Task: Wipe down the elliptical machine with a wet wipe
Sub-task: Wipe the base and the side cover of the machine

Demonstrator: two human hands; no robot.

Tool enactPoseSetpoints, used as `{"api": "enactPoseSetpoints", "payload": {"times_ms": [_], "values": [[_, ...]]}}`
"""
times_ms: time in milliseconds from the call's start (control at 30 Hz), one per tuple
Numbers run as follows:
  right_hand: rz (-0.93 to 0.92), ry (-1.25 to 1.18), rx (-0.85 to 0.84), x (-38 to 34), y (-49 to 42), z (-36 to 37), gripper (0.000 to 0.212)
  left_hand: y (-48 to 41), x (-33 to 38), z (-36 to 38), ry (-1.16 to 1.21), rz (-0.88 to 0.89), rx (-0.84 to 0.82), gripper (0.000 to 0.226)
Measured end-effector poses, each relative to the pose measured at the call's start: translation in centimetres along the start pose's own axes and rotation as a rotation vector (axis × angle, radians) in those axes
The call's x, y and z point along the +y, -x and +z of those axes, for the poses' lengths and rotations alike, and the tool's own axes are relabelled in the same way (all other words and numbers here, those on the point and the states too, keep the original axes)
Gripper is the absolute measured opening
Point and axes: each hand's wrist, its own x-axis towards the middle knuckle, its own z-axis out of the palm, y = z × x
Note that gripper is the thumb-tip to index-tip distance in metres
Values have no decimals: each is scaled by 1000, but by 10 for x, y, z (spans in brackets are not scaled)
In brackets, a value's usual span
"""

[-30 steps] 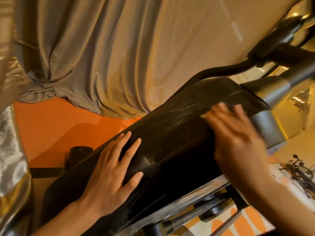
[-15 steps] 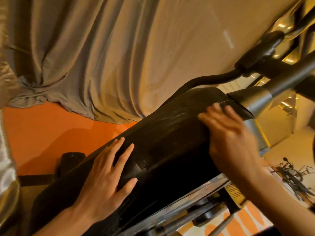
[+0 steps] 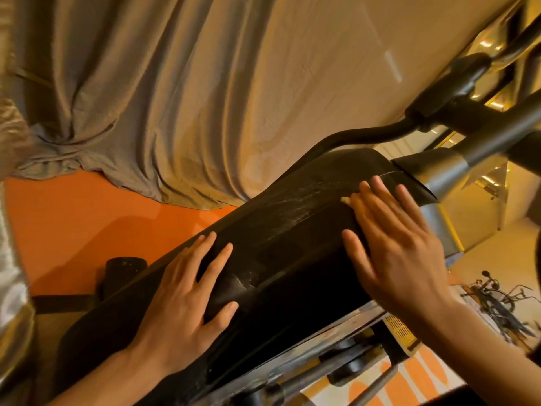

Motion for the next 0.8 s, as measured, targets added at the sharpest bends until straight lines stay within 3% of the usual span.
{"api": "enactPoseSetpoints", "payload": {"times_ms": [67,167,300,467,567,700,800], "values": [[7,-92,-12,-42,11,11,67,0,0,0,3,1,4,75],[-190,-200,-96,-101,31,25,70,-2,0,-1,-8,9,5,75],[-372,-130,-146,-73,27,15,69,-2,0,0,-10,-1,-3,77],[29,146,-130,31,1,-17,75,-1,1,0,-10,-2,-1,76],[169,125,-99,9,-3,-12,82,-2,1,2,1,-2,11,76],[-138,-96,-189,-75,16,13,87,-2,0,3,9,-4,29,77],[-249,-29,-216,-49,1,2,85,-2,1,2,8,-7,28,76]]}}
